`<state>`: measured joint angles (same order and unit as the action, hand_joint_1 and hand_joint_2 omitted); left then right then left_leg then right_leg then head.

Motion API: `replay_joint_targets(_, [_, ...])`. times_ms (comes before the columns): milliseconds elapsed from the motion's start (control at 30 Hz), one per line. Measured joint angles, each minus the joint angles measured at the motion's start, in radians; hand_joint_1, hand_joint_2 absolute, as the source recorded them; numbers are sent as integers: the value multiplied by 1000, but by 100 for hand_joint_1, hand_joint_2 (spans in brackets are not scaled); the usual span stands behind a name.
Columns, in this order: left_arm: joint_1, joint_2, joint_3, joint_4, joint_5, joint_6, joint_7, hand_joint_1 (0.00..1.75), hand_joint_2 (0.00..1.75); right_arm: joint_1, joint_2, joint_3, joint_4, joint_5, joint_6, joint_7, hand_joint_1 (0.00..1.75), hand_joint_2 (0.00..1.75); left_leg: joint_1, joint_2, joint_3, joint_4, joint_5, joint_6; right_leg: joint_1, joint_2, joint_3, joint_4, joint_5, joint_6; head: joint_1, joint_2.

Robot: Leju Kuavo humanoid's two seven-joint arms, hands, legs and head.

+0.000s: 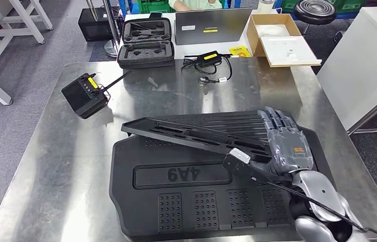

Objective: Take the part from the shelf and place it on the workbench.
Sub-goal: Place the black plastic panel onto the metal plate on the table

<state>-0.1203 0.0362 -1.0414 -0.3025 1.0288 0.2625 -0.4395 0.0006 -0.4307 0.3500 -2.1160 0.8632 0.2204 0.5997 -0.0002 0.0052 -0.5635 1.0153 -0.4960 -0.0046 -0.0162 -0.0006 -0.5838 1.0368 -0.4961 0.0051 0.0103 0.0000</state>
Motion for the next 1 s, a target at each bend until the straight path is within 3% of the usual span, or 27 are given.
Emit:
replay_joint_targets(233, [-1,0,0,0,-11,3,23,0,0,0,-17,9,0,-132,53,84,0,175,0,0,0,0,0,0,0,0,0,0,0,0,0,0])
replay_joint_targets(1000, [-15,0,0,0,-27,11,56,0,0,24,-29,22,2,-183,165,87,0,175,0,0,0,0,0,0,0,0,0,0,0,0,0,0])
